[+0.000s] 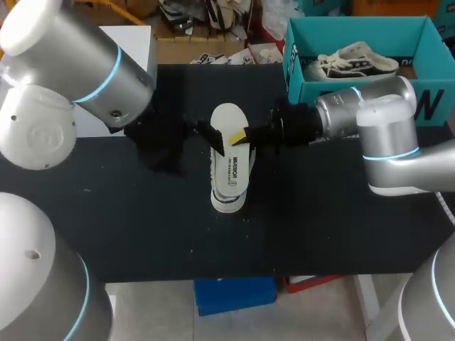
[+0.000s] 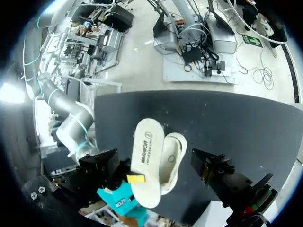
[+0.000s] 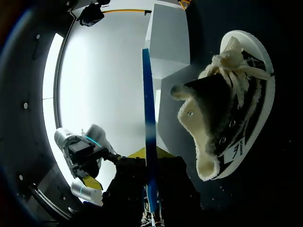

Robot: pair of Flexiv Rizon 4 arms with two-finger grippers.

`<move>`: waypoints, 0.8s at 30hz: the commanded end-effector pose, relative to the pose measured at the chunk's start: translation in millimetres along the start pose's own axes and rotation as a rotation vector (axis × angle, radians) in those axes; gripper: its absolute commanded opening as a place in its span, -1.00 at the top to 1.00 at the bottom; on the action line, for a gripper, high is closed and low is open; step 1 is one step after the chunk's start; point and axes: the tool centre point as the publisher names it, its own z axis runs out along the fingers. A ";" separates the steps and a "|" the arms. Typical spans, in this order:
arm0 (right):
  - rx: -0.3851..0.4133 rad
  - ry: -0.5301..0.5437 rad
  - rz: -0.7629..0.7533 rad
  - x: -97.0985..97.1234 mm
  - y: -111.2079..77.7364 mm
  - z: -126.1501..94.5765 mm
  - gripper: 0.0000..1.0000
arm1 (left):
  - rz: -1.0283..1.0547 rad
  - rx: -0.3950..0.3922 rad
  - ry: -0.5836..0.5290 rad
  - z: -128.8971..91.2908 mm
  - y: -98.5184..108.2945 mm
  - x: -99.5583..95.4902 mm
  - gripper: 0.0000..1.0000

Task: Take the shoe out of the shoebox, open the shoe tongue, remove and reinsert the insole, then place the shoe into the shoebox

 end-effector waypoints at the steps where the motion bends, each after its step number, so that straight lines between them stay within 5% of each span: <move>1: -0.001 -0.001 0.001 0.0 -0.2 0.7 1.00 | -0.027 0.068 -0.388 0.9 8.5 14.1 -1.00; 24: -0.001 -0.001 0.001 0.0 -0.2 0.7 1.00 | -0.047 0.071 -0.425 8.3 9.1 20.1 -1.00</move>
